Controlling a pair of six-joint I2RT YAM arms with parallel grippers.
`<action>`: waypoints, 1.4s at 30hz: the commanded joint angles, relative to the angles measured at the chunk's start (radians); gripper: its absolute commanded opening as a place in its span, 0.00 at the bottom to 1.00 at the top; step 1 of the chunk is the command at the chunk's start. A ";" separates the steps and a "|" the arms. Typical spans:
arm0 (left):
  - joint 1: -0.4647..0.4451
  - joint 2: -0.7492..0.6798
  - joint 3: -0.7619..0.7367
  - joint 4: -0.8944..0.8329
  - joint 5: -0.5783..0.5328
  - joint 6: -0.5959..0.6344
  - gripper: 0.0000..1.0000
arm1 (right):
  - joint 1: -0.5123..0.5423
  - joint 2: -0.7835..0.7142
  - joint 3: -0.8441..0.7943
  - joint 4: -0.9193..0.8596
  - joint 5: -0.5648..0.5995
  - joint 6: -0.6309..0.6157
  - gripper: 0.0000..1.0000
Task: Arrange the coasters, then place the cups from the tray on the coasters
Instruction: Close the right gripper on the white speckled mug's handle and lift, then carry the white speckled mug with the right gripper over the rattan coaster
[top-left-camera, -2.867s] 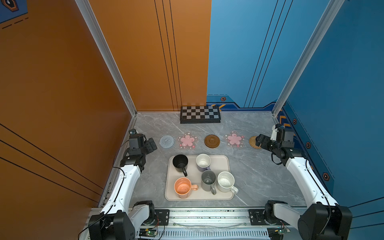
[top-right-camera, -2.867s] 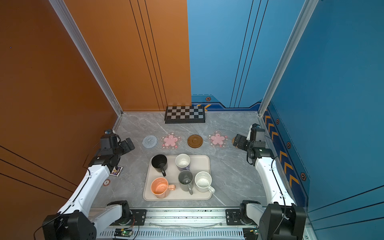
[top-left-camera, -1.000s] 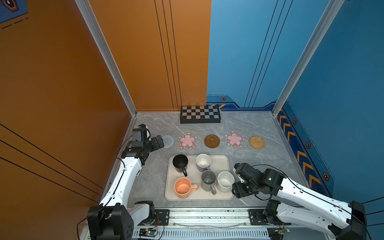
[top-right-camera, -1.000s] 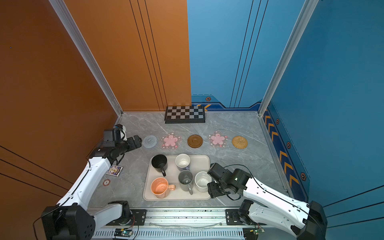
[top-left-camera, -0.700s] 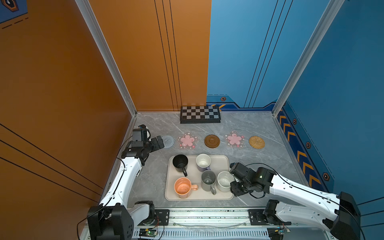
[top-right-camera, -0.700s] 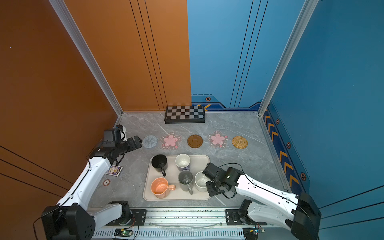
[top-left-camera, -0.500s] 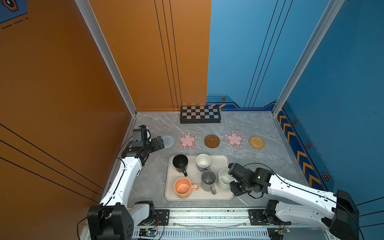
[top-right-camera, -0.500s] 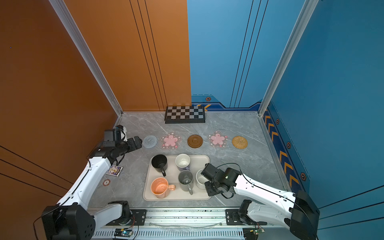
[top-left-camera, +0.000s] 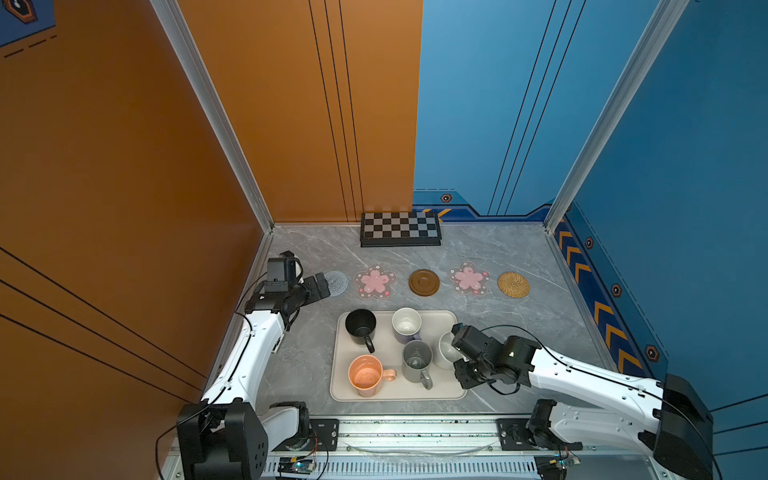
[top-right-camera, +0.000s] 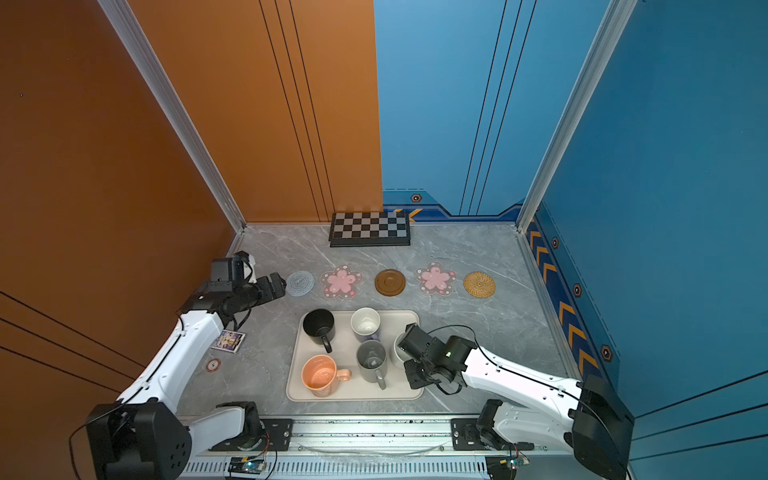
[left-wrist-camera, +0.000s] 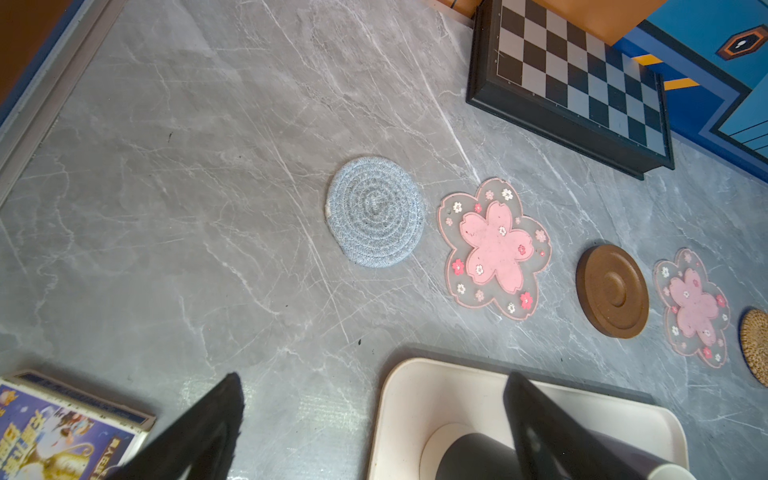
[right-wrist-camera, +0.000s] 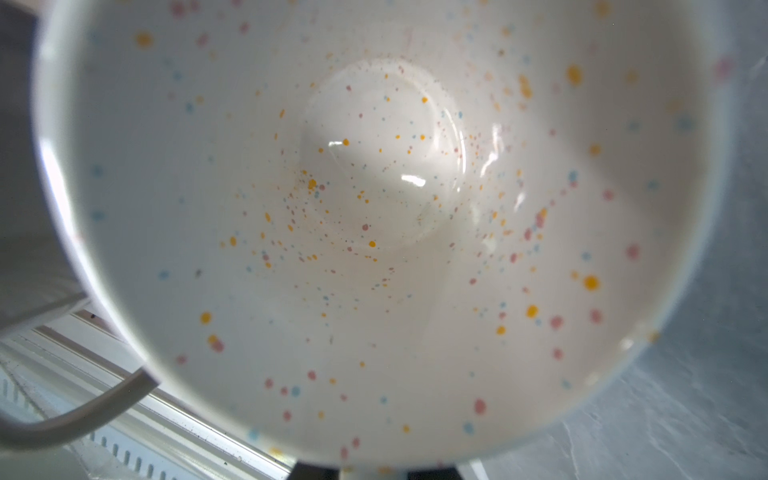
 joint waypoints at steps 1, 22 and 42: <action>0.001 0.004 0.032 -0.029 0.022 -0.006 0.98 | 0.004 0.015 -0.007 -0.023 0.026 0.026 0.00; 0.001 0.007 0.104 -0.111 0.021 -0.001 0.98 | -0.163 -0.053 0.159 -0.198 0.144 -0.126 0.00; 0.003 -0.010 0.184 -0.187 0.006 0.005 0.98 | -0.601 0.135 0.411 -0.204 0.139 -0.400 0.00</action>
